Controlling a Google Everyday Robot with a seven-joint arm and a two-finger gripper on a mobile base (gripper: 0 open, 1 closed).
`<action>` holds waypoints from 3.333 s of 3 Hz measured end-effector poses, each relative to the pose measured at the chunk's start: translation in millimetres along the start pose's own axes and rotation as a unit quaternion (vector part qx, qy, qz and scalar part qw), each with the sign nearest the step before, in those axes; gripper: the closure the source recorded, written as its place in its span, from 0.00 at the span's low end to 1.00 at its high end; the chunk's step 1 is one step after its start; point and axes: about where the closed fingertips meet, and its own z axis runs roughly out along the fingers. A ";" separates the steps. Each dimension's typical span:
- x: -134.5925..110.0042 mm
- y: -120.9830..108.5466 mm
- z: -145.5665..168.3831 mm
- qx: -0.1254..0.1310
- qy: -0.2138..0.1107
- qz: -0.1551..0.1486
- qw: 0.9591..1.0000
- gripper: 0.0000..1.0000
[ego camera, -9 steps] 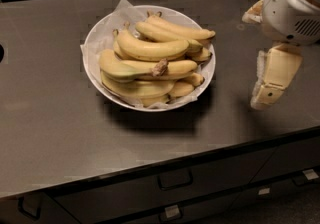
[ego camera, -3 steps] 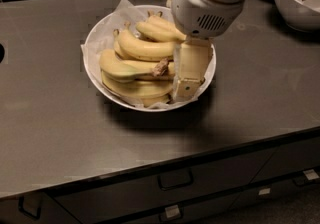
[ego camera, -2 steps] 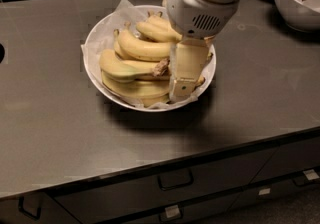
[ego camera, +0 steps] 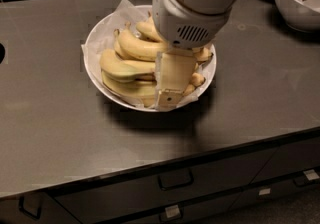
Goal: Pick banana from white bowl
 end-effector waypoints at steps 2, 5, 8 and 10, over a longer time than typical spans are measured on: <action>-23.7 -1.2 10.3 0.027 -0.012 0.010 1.000 0.16; -32.0 0.6 30.0 0.022 -0.018 0.014 1.000 0.47; -39.4 7.9 51.9 0.010 -0.020 0.012 1.000 0.52; -48.0 4.7 62.1 0.002 -0.020 0.004 1.000 0.53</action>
Offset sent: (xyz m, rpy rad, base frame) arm 0.0265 0.0310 -0.0342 0.0453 -0.0042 -0.0343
